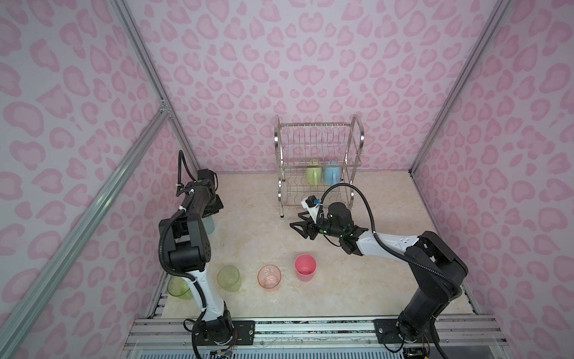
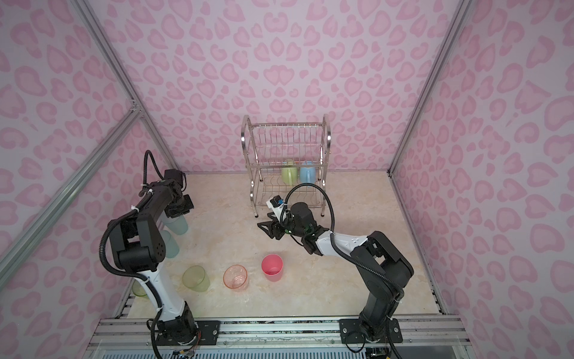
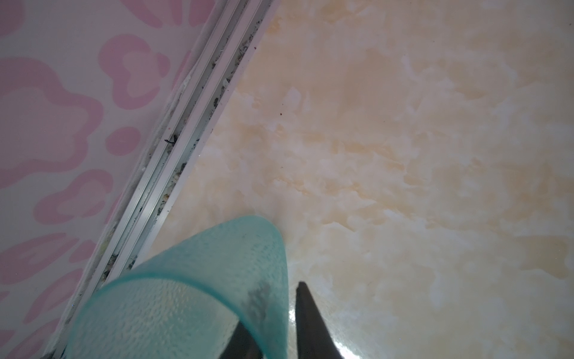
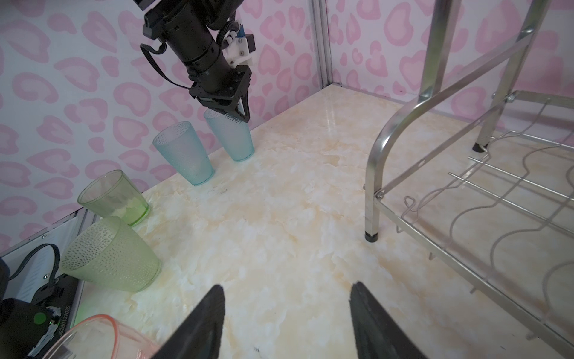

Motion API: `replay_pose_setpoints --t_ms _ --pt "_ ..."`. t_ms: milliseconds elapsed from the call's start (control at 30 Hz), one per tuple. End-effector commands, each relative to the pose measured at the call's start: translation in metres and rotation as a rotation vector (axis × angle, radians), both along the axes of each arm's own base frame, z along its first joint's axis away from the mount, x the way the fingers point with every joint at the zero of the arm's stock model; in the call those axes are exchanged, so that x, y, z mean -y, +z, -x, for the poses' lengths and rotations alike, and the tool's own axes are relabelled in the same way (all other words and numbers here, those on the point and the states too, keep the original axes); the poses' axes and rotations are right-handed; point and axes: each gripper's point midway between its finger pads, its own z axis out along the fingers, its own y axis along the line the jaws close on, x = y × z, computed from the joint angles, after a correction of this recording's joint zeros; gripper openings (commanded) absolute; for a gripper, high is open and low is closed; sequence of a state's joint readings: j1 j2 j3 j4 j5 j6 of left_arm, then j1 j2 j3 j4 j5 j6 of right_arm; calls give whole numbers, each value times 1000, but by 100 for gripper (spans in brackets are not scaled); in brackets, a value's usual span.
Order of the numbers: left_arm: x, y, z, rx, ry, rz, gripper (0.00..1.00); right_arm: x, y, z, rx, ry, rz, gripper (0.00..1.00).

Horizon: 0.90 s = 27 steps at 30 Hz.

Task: Load the cups into the dish rack
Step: 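Grasp the translucent teal cup rim with the left gripper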

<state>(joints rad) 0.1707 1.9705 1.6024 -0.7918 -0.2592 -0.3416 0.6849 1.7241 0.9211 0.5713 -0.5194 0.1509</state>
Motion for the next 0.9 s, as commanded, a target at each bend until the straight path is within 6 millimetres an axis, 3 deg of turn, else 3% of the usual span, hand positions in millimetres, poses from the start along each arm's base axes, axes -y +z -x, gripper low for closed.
replay_pose_setpoints --t_ms 0,267,467,667,867 --pt "0 7 2 11 9 -4 14 -1 -2 -1 -15 -9 -3 63" --pt "8 18 4 46 4 28 7 2 -6 -3 -26 -28 11 63" --pt "28 35 -1 100 -35 78 7 6 -7 -9 -35 -72 11 63" --pt "68 55 -4 172 -114 173 7 11 -10 -14 -70 -133 -9 63" --pt "124 76 -3 272 -225 361 8 15 -10 -18 -118 -205 -41 64"
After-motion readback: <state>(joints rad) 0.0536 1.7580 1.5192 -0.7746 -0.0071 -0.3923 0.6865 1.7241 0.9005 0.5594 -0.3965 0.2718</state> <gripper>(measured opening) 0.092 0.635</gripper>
